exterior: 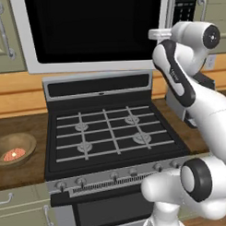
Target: Open the microwave, place the bowl with waffle inside the microwave, then close the microwave door and turn it on.
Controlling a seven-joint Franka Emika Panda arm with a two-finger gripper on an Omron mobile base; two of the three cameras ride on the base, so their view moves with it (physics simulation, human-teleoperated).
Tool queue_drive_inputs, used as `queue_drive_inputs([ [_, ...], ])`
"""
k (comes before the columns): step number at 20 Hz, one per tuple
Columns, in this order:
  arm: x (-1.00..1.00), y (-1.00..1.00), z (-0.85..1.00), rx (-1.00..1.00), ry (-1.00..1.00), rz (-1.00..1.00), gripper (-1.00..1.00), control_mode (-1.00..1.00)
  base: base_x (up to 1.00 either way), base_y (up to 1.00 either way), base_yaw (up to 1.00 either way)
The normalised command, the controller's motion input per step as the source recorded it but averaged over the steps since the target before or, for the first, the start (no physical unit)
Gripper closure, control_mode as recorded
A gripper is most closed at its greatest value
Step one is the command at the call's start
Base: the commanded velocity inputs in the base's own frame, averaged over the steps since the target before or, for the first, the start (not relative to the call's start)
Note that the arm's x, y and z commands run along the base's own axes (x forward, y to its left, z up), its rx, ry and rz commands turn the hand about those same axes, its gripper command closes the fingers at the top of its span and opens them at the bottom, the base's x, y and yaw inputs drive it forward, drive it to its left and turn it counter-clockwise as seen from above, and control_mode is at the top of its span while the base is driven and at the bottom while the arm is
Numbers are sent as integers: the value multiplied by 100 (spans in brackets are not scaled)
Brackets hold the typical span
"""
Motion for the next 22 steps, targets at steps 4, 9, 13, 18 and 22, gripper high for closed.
queue_drive_inputs([
  [4, -61, 8, 0, 0, 0, 0, 100, -100, 0, 0, 0],
  [9, -64, 14, 0, 0, 0, 0, 100, -100, 0, 0, 0],
  [13, -68, 17, 0, 0, -3, 0, 100, -100, 0, 0, 0],
  [18, -67, 22, 0, 0, 0, 0, 100, -100, 0, 0, 0],
  [22, -55, 23, 0, -2, 0, 0, 100, -100, 0, 0, 0],
])
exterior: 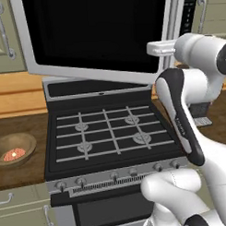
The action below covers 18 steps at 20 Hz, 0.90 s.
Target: Open the microwave, place the bowl with waffle inside the microwave, then close the microwave door and turn it on.
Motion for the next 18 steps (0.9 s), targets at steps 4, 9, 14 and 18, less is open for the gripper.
queue_drive_inputs([
  [4, -51, 24, 0, -3, 0, 0, 100, -100, 0, 0, 0],
  [9, -40, 31, 0, -6, 0, 3, 100, -100, 0, 0, 0],
  [14, -39, 34, 0, -7, 0, 4, 100, -100, 0, 0, 0],
  [18, -45, 40, -2, -9, 0, 5, 100, -100, 0, 0, 0],
])
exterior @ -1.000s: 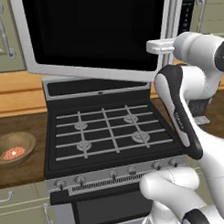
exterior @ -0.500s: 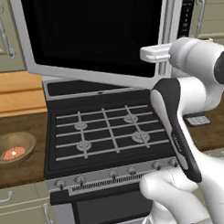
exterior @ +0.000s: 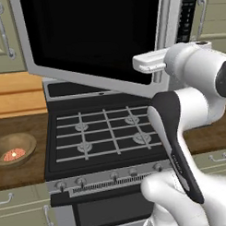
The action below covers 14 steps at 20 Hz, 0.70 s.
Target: Open the microwave, place the bowl with waffle inside the microwave, then close the microwave door and turn it on.
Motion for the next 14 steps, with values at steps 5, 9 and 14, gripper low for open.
queue_drive_inputs([
  [5, -38, 36, 0, -7, 0, 6, 100, -100, 0, 0, 0],
  [9, -34, 28, 0, -2, 1, 4, 100, -100, 0, 0, 0],
  [14, -30, 38, 0, -1, 0, 2, 100, -100, 0, 0, 0],
])
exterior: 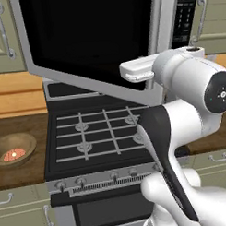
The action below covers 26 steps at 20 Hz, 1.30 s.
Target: Open the microwave, place the bowl with waffle inside the microwave, then close the microwave door and turn it on.
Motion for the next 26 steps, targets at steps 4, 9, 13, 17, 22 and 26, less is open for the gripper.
queue_drive_inputs([
  [4, -9, 59, 0, -1, 0, 0, 100, -100, 0, 0, 0],
  [9, 0, 68, 0, -2, 0, 0, 100, -100, 0, 0, 0],
  [13, 0, 27, 0, 0, -1, -1, 100, -100, 0, 0, 0],
  [17, 0, 0, 0, 0, 0, 0, 100, -100, 0, 0, 0],
  [22, 0, 0, 0, 0, 0, 0, -100, -100, 0, 0, 0],
  [26, 0, 0, 0, 0, 0, 0, -100, -100, 0, 0, 0],
])
